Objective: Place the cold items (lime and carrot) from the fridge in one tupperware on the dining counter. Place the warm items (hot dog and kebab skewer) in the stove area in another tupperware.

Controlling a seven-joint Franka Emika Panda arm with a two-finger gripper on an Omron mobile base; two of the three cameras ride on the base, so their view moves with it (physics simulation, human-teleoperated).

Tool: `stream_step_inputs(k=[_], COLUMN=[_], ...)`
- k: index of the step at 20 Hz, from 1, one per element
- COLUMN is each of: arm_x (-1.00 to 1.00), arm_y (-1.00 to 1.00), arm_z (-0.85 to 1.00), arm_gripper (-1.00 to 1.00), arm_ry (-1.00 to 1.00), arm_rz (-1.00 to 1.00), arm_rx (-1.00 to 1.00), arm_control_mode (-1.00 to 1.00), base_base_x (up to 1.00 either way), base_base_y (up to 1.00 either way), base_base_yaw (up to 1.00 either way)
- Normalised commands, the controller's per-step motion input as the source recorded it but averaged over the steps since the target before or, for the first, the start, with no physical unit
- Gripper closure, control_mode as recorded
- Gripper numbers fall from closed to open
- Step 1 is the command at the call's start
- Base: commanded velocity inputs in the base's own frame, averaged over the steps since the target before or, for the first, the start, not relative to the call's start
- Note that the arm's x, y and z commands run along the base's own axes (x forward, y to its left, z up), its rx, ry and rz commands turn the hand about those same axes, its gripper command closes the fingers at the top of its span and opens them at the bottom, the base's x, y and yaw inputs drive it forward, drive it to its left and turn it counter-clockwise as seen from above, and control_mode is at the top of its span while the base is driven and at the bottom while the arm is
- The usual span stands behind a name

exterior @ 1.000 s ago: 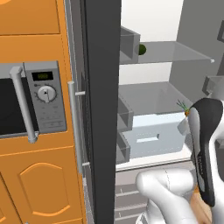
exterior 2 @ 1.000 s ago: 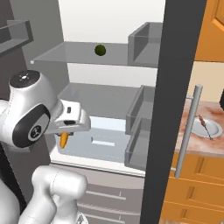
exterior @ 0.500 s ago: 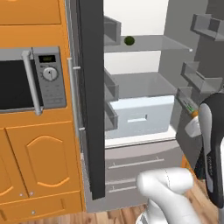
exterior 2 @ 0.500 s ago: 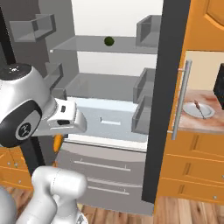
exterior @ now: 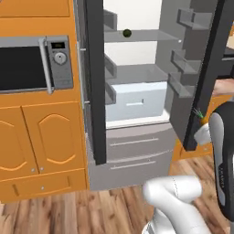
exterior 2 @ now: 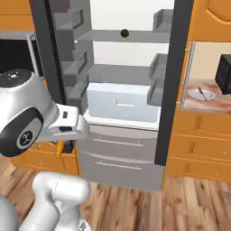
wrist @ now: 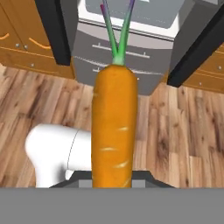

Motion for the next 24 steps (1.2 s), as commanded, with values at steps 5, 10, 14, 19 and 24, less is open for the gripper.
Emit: stream_step_inputs(k=[5, 10, 14, 19, 24], arm_x=[0.0, 0.0, 0.0, 0.0, 0.0], arm_y=[0.0, 0.0, 0.0, 0.0, 0.0], arm_z=[0.0, 0.0, 0.0, 0.0, 0.0], arm_gripper=[1.0, 1.0, 1.0, 1.0, 1.0], arm_ry=[0.0, 0.0, 0.0, 0.0, 0.0], arm_rz=[0.0, 0.0, 0.0, 0.0, 0.0], arm_rx=[0.0, 0.0, 0.0, 0.0, 0.0], arm_control_mode=[1.0, 1.0, 1.0, 1.0, 1.0], base_base_x=[-0.86, -0.8, -0.69, -0.64, -0.53], base_base_y=[0.46, 0.36, 0.3, 0.26, 0.26], base_base_yaw=[-0.41, -0.8, -0.98, -1.0, -1.0])
